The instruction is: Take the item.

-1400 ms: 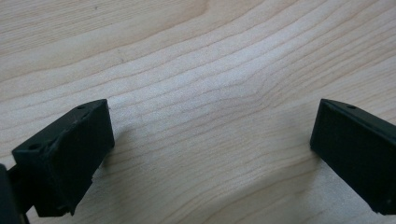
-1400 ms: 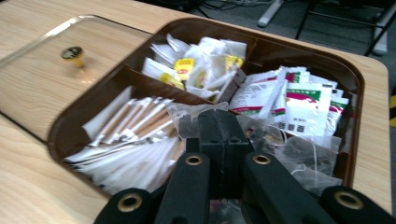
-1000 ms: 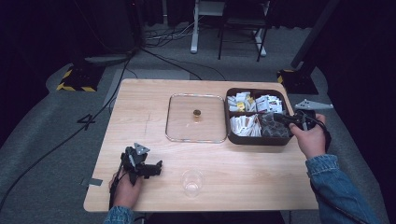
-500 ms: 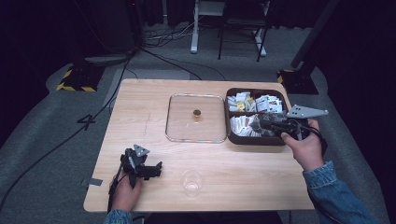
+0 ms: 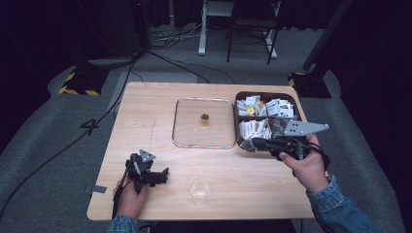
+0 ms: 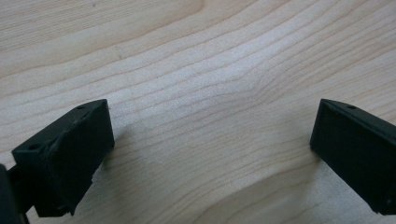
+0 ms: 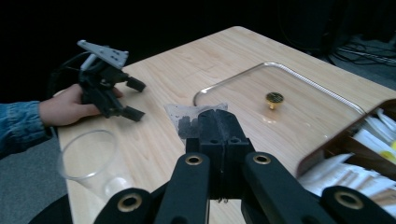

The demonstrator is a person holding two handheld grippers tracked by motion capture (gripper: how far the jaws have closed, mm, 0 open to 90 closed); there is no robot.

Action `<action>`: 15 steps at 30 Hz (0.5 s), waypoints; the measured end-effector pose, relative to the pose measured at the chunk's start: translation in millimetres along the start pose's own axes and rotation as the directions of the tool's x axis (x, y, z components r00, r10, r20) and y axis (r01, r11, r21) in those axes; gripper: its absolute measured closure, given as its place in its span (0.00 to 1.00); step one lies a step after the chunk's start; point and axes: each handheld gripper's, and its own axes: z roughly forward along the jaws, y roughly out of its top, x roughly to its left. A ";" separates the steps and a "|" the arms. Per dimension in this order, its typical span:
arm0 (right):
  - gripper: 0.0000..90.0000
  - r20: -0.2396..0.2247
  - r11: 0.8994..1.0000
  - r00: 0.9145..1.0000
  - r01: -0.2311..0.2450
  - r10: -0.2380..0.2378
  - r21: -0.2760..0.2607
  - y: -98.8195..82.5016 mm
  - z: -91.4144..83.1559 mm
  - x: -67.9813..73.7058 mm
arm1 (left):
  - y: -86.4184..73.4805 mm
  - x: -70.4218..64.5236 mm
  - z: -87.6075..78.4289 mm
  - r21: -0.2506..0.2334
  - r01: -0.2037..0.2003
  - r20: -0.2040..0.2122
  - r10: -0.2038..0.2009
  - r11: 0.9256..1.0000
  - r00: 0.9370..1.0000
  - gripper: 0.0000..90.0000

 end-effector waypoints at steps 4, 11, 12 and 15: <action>1.00 -0.038 1.000 0.999 0.020 -0.020 -0.012 4.1 3.9 14.5 | 0.7 0.1 1.0 -0.004 0.004 0.001 -0.004 1.000 1.000 0.00; 1.00 -0.083 0.999 0.995 0.051 -0.052 -0.014 8.7 10.2 33.2 | 0.8 -0.1 1.1 -0.004 0.006 0.002 -0.006 1.000 1.000 0.00; 1.00 -0.094 0.998 0.994 0.058 -0.059 -0.014 9.4 12.1 37.1 | 0.8 0.1 1.1 -0.004 0.004 0.003 -0.004 1.000 1.000 0.00; 1.00 -0.118 0.997 0.990 0.074 -0.075 -0.014 11.2 16.9 45.8 | 0.8 -0.1 1.1 -0.004 0.006 0.002 -0.006 1.000 1.000 0.00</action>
